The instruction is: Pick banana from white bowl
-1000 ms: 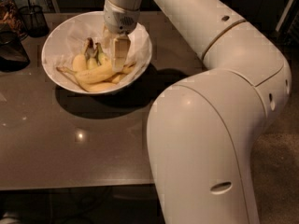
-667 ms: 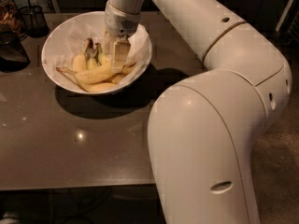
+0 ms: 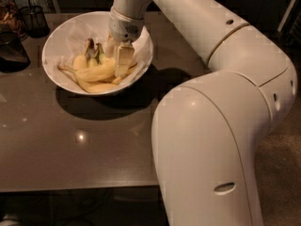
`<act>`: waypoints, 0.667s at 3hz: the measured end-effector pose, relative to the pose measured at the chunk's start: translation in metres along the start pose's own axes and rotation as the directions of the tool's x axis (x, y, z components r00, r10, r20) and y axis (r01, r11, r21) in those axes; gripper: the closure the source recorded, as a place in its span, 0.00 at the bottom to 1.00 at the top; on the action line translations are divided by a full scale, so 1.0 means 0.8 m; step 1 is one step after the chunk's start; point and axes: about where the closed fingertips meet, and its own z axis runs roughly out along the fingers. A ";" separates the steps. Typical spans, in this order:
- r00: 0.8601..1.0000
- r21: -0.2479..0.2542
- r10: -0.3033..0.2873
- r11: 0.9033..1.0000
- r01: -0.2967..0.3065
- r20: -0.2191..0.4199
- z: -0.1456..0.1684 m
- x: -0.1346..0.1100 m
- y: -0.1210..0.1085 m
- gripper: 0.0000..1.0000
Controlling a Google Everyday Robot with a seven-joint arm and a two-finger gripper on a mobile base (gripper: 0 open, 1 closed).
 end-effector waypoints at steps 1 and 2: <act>1.000 -0.008 0.003 1.000 -0.003 0.005 0.006 0.004 0.002 0.56; 1.000 0.004 0.000 1.000 0.000 -0.004 0.005 0.008 0.003 0.76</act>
Offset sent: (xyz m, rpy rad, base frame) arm -0.0147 -0.0230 -0.0019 -0.0451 0.0186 0.0113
